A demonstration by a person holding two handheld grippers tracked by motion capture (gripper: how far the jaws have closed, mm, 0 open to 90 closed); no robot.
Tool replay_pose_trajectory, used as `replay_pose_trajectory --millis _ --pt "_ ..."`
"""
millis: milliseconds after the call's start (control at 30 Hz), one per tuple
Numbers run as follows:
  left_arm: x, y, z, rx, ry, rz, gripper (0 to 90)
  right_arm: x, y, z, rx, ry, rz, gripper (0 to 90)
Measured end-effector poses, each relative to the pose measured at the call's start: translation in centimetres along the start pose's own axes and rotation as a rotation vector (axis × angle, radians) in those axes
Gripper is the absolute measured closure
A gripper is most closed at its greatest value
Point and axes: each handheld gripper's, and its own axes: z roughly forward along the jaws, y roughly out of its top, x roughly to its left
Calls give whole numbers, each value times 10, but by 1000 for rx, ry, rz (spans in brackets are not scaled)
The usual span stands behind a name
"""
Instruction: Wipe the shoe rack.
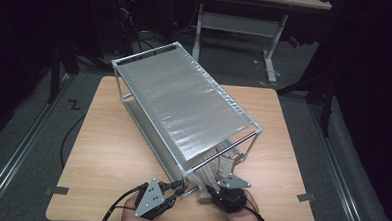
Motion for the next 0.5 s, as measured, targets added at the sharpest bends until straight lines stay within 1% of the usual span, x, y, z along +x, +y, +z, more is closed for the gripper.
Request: replay_pose_trajectory --millis 33,133,200,233,267,300,333,367,400,433,467,500 --pt "0 0 0 0 0 0 792 -5 0 0 0 -12 18 670" --pt "0 0 0 0 0 0 792 -28 -2 -2 -3 -61 92 670" --pt "0 0 0 0 -1 0 792 -40 -4 -3 -9 -83 124 670" --pt "0 0 0 0 -1 0 792 -53 -6 -5 -15 -121 149 670" --pt "0 0 0 0 -1 0 792 -53 -6 -5 -15 -121 149 670" --pt "0 0 0 -1 -1 0 792 -63 -8 -6 -19 -154 180 670" --pt "0 0 0 -1 -2 1 792 -63 -8 -6 -19 -154 180 670" --pt "0 0 0 -1 -2 1 792 -67 -8 -6 -22 -167 184 671" --pt "-1 0 1 -1 -2 1 792 -72 -9 -7 -23 -186 200 671" --pt "-1 0 1 -1 -3 1 792 -76 -10 -8 -27 -197 205 671" --pt "-1 0 1 -1 -4 1 792 -79 -11 -8 -29 -206 221 670" --pt "-1 0 1 -1 -4 1 792 -80 -12 -9 -29 -209 221 669"
